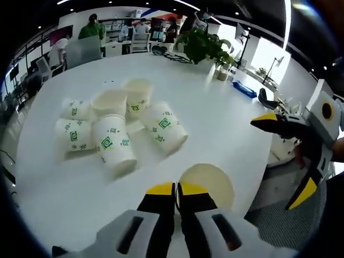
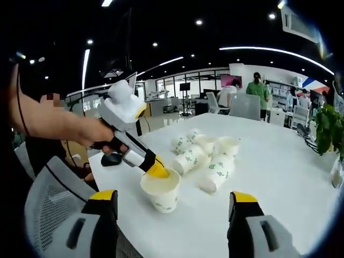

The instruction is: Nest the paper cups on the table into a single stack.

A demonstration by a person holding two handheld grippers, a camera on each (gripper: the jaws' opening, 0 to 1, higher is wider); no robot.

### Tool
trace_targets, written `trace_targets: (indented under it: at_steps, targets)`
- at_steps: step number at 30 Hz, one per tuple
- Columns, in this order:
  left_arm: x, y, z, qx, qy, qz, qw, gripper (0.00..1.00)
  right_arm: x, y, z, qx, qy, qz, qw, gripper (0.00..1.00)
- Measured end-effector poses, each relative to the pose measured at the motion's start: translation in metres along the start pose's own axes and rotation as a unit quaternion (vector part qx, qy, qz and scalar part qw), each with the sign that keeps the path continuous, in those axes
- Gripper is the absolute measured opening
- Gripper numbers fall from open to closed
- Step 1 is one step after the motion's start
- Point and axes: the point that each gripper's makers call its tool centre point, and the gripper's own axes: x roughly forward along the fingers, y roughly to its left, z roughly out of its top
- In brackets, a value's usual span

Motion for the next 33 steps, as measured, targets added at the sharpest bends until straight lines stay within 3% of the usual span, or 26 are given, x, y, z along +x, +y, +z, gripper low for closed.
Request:
trace_targets:
  at_steps: [18,33]
  targets:
    - [0.0006,-0.0009,0.0006,0.006,-0.003,0.002,1.0,0.01,-0.0012,-0.0018,-0.0032,0.007,0.005,-0.004,1.0,0.84]
    - [-0.0054,0.0007,0.0086,0.019,-0.026,0.0,0.9995,0.16,0.0,-0.0016,0.003,0.019,-0.002,-0.001,0.9998,0.83]
